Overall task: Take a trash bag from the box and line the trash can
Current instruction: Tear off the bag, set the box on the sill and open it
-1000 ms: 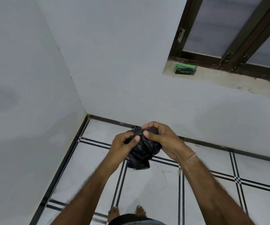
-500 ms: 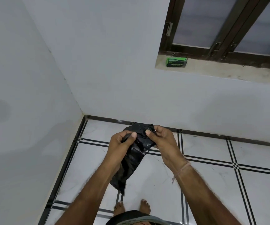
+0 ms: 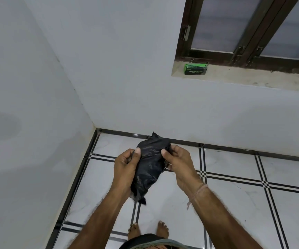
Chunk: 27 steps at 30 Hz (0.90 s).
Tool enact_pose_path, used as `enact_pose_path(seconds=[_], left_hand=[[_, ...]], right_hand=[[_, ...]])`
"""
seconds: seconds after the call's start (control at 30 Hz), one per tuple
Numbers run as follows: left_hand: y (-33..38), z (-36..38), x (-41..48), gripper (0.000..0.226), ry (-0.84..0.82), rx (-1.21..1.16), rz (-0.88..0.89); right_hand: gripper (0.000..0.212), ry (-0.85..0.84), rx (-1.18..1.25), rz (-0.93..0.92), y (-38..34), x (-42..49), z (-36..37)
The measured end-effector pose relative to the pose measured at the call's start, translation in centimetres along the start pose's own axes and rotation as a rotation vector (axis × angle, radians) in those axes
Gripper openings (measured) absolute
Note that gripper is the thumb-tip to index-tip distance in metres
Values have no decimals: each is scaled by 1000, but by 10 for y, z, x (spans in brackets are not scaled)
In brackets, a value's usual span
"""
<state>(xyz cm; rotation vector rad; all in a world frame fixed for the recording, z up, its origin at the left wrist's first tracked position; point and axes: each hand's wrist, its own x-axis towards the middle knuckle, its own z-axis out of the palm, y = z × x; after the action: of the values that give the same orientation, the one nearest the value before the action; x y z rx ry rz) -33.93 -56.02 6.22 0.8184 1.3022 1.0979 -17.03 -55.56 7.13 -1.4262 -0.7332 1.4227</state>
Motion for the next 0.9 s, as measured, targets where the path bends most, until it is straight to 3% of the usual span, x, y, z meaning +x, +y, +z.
enact_pose_path(seconds=[0.17,0.3,0.5,0.73,0.83,0.9], left_hand=[[6,5,0,40,-148,-23,-96],[7,14,4,33,-75,-20,-70],[-1,23,1,39,4,-1,-80],[4,32,-5,40,47,-53,-90],[1,32,-6,23,155,-23,-84],[-5,30,-6,17,349,180,60]], right_hand=[[23,-98,-124,-115,0,1,-6],[19,-83,-19,-97,1,-1,-10],[13,-56,0,-119,-4,-2,-22],[36,-126,131,40,-1,1,-25],[35,-177,183,76,-2,1,-25],[27,-169,191,59,-3,-1,-23]])
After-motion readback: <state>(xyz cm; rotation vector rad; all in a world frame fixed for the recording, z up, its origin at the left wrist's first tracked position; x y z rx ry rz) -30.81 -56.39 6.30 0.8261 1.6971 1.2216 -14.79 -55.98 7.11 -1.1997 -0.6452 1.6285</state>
